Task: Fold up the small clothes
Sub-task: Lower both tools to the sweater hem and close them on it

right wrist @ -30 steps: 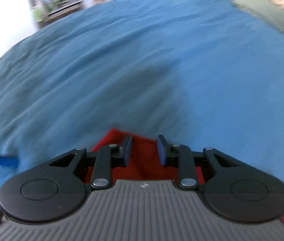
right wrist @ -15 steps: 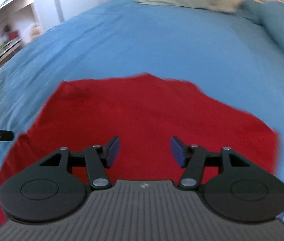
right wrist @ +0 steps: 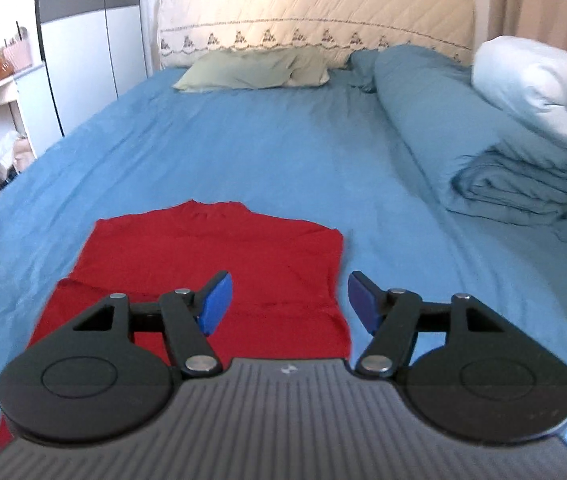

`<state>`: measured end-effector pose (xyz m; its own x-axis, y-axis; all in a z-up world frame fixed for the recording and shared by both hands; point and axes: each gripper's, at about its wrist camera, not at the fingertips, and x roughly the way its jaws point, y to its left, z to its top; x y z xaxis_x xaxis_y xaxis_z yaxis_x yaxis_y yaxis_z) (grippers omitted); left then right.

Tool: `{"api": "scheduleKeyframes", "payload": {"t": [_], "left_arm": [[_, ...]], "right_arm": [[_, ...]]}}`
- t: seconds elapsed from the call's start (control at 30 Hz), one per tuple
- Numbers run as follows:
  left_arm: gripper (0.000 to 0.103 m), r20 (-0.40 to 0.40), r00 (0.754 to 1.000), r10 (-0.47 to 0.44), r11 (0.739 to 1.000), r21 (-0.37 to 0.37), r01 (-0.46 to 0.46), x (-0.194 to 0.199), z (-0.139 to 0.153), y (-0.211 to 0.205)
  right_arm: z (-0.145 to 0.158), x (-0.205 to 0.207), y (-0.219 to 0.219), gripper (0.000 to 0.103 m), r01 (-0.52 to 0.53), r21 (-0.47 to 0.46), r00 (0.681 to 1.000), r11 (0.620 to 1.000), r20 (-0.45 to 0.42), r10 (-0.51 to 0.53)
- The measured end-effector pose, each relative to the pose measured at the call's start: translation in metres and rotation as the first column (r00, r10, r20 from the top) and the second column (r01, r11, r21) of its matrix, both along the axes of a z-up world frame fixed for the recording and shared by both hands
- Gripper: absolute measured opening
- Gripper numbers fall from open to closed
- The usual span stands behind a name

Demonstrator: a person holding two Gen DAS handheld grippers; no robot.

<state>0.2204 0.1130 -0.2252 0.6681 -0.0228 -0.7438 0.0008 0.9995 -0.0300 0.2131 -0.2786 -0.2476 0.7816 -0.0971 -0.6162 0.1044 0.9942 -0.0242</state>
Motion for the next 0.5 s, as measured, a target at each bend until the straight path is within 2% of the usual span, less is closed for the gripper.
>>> {"api": "scheduleKeyframes", "payload": {"t": [0.13, 0.2, 0.27, 0.33, 0.4, 0.5], "left_arm": [[0.087, -0.018, 0.999, -0.037, 0.999, -0.014, 0.037, -0.054, 0.032, -0.015], [0.090, -0.043, 0.998, -0.041, 0.999, -0.018, 0.040, -0.073, 0.037, -0.021], [0.100, -0.071, 0.997, -0.042, 0.998, -0.041, 0.040, -0.088, 0.032, -0.024], [0.100, -0.104, 0.994, -0.039, 0.998, -0.057, 0.033, -0.099, 0.011, -0.026], [0.100, -0.179, 0.983, -0.037, 0.997, -0.068, 0.025, -0.100, -0.024, -0.028], [0.098, -0.256, 0.966, -0.035, 0.997, -0.069, 0.017, -0.103, -0.078, -0.028]], "right_arm": [[0.039, -0.064, -0.009, 0.083, 0.003, 0.049, 1.000, 0.999, 0.009, -0.004], [0.055, -0.094, -0.014, 0.091, 0.000, 0.065, 1.000, 0.998, -0.010, 0.000], [0.061, -0.119, -0.017, 0.101, -0.004, 0.086, 0.999, 0.996, -0.038, 0.007], [0.048, -0.138, -0.020, 0.101, -0.015, 0.108, 0.996, 0.994, -0.087, 0.024], [0.018, -0.147, -0.020, 0.100, -0.020, 0.123, 0.986, 0.992, -0.161, 0.040], [-0.038, -0.157, -0.027, 0.098, 0.034, 0.168, 0.968, 0.985, -0.251, 0.009]]}}
